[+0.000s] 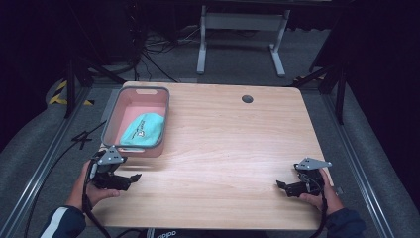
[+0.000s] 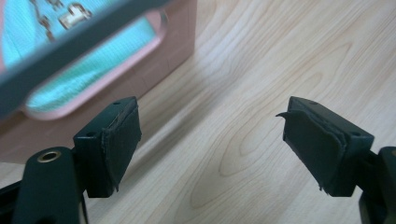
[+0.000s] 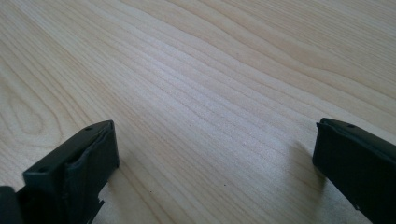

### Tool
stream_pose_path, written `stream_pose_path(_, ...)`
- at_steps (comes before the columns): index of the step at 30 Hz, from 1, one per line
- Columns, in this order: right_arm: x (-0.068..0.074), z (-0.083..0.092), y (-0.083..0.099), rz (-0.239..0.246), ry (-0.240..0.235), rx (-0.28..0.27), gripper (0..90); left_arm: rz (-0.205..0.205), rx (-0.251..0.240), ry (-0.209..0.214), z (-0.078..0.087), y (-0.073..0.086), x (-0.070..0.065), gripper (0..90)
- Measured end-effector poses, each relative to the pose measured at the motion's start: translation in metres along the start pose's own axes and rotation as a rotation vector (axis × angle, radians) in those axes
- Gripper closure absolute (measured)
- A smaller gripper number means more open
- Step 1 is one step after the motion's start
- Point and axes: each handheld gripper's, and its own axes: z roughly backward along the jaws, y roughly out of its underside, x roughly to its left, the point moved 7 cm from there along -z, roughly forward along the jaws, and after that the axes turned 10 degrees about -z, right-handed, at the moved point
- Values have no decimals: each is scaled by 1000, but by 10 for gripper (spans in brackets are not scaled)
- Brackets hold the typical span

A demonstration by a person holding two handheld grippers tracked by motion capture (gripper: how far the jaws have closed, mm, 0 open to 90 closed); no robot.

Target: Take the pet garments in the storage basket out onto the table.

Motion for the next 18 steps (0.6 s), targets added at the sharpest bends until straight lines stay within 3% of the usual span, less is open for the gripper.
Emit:
stream_pose_path(8,0,0,0,1,-1,0,6,-6,-52,-34,25,-26,15,191)
stream_pose_path(9,0,0,0,1,-1,0,6,-27,-47,-45,28,-32,21,191)
stream_pose_path(13,0,0,0,1,0,0,6,-29,-33,-49,34,-50,39,197)
stream_pose_path(18,0,0,0,1,-1,0,6,-26,4,-48,25,-65,58,191)
